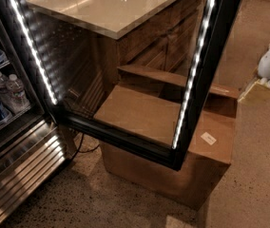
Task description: Close right fridge door
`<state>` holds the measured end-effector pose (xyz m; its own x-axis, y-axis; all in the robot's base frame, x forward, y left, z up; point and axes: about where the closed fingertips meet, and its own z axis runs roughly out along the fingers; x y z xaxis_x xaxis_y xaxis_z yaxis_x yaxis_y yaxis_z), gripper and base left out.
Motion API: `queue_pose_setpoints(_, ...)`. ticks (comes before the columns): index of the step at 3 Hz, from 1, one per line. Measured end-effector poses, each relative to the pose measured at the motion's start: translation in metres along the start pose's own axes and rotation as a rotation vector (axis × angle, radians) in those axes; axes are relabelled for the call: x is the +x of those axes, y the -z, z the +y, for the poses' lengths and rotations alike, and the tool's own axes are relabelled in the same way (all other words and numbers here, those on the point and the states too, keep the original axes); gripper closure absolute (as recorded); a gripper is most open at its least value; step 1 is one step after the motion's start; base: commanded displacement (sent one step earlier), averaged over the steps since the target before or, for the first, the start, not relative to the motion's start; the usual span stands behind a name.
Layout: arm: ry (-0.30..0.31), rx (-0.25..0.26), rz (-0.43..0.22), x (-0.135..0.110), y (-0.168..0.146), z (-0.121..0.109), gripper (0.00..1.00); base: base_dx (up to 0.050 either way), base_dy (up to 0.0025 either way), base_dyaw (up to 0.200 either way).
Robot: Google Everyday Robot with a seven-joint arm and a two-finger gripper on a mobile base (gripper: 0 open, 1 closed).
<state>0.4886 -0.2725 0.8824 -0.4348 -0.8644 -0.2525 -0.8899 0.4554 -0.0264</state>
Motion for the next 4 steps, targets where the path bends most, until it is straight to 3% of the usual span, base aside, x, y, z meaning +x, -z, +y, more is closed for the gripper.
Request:
queue_pose_setpoints(1, -0.012, 0.013, 0.003, -0.005, 0.009, -0.013, 1.0, 0.0, 0.0, 0.0)
queue_pose_setpoints(2, -0.083, 0.034, 0.024, -0.029, 0.027, -0.074, 1.0, 0.0, 0.0, 0.0)
queue_pose_setpoints(3, -0.079, 0.087, -0.011, -0.039, 0.031, -0.09, 1.0, 0.0, 0.0, 0.0)
queue_pose_setpoints(4, -0.073, 0.097, -0.018, -0.043, 0.029, -0.094, 1.0, 0.0, 0.0, 0.0)
